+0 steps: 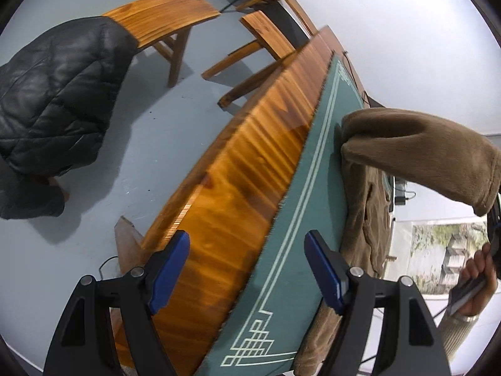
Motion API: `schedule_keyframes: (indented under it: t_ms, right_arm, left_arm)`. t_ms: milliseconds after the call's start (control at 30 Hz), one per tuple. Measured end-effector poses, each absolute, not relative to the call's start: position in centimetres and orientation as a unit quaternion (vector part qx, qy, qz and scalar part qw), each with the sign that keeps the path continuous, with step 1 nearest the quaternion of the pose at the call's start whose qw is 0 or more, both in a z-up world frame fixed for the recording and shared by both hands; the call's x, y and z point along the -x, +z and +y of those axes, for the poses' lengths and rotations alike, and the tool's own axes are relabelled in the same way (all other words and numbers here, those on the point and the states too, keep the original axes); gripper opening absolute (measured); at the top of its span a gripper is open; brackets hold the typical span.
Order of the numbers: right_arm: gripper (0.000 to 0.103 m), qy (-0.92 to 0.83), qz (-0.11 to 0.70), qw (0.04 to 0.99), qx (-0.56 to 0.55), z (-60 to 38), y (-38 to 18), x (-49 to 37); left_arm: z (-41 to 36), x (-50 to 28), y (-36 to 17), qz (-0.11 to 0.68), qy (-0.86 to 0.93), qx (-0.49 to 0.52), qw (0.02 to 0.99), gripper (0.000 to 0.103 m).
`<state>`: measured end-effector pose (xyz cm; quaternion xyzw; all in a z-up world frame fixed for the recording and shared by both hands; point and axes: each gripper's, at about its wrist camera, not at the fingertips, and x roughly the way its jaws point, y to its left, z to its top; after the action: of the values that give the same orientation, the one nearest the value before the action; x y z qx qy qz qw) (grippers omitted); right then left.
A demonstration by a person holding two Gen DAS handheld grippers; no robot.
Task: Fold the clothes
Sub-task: 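Lay the sleeve across the sweatshirt front and open the right gripper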
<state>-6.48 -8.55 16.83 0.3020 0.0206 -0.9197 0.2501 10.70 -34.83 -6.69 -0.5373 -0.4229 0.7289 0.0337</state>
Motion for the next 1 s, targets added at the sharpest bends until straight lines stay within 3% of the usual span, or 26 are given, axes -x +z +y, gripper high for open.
schedule_keyframes:
  t_ms: [400,567,800,833,900,933,1000]
  right_arm:
    - [0.008,-0.942,-0.154,0.02,-0.297,17.8,16.5,9.1]
    - [0.008,-0.924,-0.191,-0.045,-0.329,27.2,12.5,8.7]
    - [0.01,-0.886,-0.209,-0.06,-0.409,35.8,4.4,9.2]
    - [0.017,-0.879,-0.207,-0.064,-0.425,36.8,3.1,9.5]
    - [0.052,-0.869,-0.194,-0.075,-0.45,38.2,0.9,9.6]
    - [0.08,-0.867,-0.182,-0.08,-0.457,38.8,0.1,9.2]
    - [0.083,-0.867,-0.152,-0.093,-0.465,39.7,-0.7,8.4]
  left_arm:
    - [-27.6,-5.6,-4.0,-0.332,0.759,0.558,0.051,0.079]
    - [-21.8,-2.6,-4.4,-0.276,0.765,0.579,0.052,0.079]
    - [-12.8,1.4,-4.4,-0.198,0.779,0.594,0.037,0.079]
    - [-11.7,1.9,-4.3,-0.185,0.782,0.594,0.031,0.079]
    - [-9.7,2.9,-4.0,-0.163,0.789,0.592,0.021,0.079]
    - [-9.0,3.2,-3.7,-0.158,0.793,0.588,0.017,0.079]
    - [-7.8,4.0,-3.2,-0.142,0.803,0.579,0.003,0.079]
